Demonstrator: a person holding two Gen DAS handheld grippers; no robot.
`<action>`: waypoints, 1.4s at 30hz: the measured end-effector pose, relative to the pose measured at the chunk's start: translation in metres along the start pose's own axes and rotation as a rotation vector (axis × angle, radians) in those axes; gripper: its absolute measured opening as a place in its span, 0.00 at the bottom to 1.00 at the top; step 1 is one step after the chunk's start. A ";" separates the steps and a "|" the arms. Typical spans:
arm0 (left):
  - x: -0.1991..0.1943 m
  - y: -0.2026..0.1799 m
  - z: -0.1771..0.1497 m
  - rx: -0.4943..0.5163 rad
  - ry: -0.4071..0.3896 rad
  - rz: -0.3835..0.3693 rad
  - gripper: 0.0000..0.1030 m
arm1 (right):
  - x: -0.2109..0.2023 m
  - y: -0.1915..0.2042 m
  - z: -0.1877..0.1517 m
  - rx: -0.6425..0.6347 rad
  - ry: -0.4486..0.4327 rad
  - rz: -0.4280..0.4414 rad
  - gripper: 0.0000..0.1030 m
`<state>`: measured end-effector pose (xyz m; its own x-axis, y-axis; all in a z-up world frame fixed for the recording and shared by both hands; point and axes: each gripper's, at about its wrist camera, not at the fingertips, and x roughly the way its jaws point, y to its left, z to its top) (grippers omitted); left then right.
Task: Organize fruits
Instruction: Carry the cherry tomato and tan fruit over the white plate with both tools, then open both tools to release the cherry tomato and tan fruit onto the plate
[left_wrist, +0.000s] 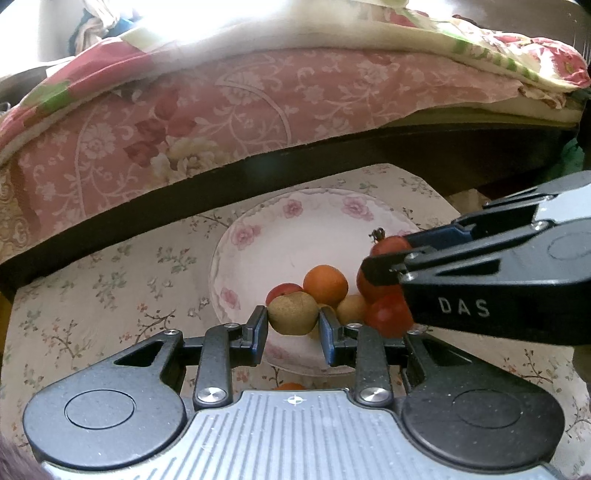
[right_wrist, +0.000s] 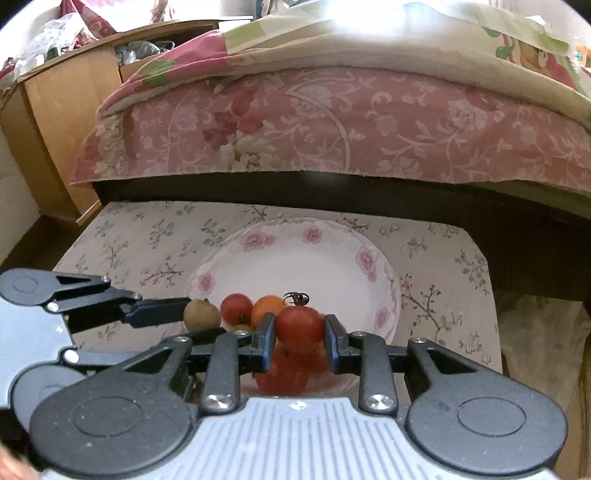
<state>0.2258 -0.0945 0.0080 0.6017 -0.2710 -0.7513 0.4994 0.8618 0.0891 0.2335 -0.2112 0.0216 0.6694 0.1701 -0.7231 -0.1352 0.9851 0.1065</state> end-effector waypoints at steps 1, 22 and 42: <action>0.001 0.000 0.001 -0.001 -0.001 0.000 0.36 | 0.001 0.000 0.002 0.000 -0.003 -0.001 0.28; 0.025 0.011 0.011 -0.025 -0.018 0.014 0.39 | 0.033 -0.009 0.014 0.004 -0.010 -0.016 0.28; 0.004 0.014 0.011 -0.048 -0.060 0.049 0.40 | 0.007 -0.007 0.015 0.039 -0.045 -0.001 0.28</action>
<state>0.2419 -0.0879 0.0136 0.6617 -0.2515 -0.7063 0.4388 0.8938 0.0929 0.2497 -0.2162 0.0262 0.7021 0.1688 -0.6918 -0.1059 0.9854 0.1330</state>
